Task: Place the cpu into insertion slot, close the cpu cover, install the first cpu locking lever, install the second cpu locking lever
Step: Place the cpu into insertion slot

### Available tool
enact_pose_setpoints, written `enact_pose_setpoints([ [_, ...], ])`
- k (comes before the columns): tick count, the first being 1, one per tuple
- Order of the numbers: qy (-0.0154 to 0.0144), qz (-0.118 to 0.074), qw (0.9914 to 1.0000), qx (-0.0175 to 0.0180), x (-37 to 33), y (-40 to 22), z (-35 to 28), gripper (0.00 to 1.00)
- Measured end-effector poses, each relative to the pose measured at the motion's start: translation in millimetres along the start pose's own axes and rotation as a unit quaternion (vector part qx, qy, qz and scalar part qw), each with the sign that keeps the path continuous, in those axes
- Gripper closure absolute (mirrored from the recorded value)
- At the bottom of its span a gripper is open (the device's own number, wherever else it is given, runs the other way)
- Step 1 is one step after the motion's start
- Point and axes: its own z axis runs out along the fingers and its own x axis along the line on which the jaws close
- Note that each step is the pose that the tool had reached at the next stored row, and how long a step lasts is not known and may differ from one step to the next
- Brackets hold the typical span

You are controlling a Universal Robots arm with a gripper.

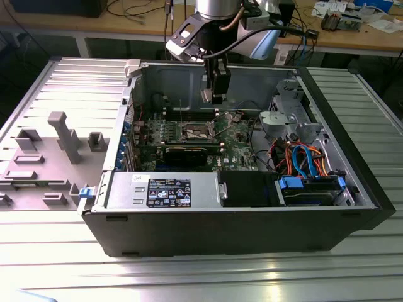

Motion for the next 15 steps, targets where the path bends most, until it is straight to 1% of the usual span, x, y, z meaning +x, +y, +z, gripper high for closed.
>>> enact_pose_setpoints([
  [5, 0.0, 0.0, 1.0, 0.0, 0.0, -0.1, 0.0, 0.45],
  [10, -0.0007, 0.01, 0.99994, -0.0002, 0.1, -1.1, 0.8, 0.45],
  [11, -0.0027, 0.036, 0.99936, -0.0004, 0.1, -1.4, 3.5, 0.45],
  [12, -0.0042, 0.054, 0.99854, -0.0003, 0.3, -2.5, 10.4, 0.45],
  [13, -0.0045, 0.056, 0.99842, 0.0003, 1.0, -3.2, 17.2, 0.45],
  [15, -0.0047, 0.056, 0.99842, 0.0003, 1.0, -3.4, 17.2, 0.45],
])
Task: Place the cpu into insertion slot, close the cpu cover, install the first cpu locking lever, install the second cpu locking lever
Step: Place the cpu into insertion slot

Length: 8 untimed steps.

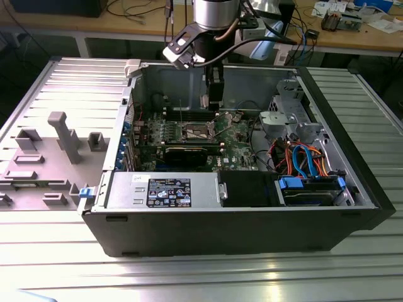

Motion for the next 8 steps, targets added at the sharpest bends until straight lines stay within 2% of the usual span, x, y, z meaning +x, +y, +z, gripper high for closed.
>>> enact_pose_setpoints([
  [8, 0.0001, 0.0, 1.0, 0.0, 0.0, -1.4, 0.5, 0.45],
])
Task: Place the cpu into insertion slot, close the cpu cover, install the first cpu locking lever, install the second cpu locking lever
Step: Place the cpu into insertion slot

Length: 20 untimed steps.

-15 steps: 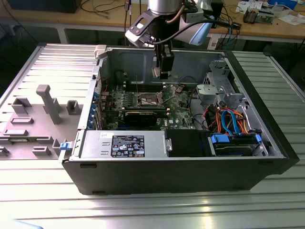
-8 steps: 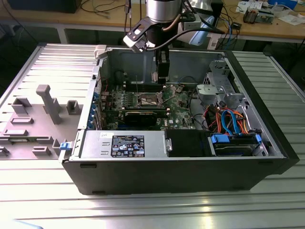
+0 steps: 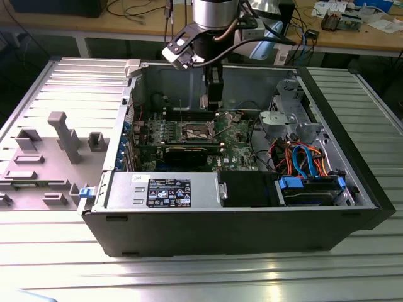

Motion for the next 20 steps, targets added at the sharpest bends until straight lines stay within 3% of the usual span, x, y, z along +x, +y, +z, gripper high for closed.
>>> enact_pose_setpoints([
  [12, 0.0, 0.0, 1.0, 0.0, 0.1, -1.8, 0.8, 0.45],
  [14, 0.0, 0.0, 1.0, -0.0001, 0.5, -4.5, 1.7, 0.45],
  [17, -0.0001, 0.0, 1.0, 0.0, 1.6, -12.3, 7.2, 0.45],
  [20, 0.0009, -0.013, 0.99992, 0.0001, 2.9, -14.2, 14.2, 0.45],
])
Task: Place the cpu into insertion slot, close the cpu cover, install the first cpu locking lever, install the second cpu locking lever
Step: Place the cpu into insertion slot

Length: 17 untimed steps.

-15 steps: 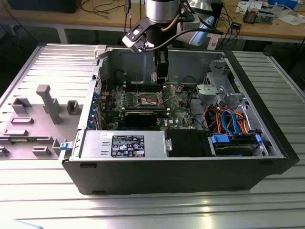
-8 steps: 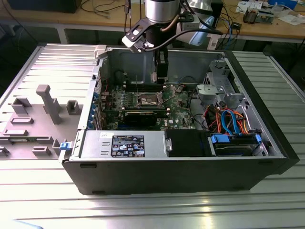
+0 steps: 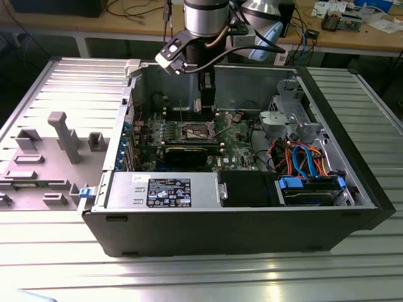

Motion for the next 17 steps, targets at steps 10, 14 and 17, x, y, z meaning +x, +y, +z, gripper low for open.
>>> enact_pose_setpoints([
  [10, 0.0009, -0.012, 0.99993, 0.0002, 0.0, -0.2, 1.8, 0.45],
  [14, 0.0009, -0.012, 0.99992, 0.0002, 0.0, -0.2, 1.8, 0.45],
  [17, 0.0009, -0.011, 0.99994, 0.0002, 0.1, -0.1, 1.9, 0.45],
])
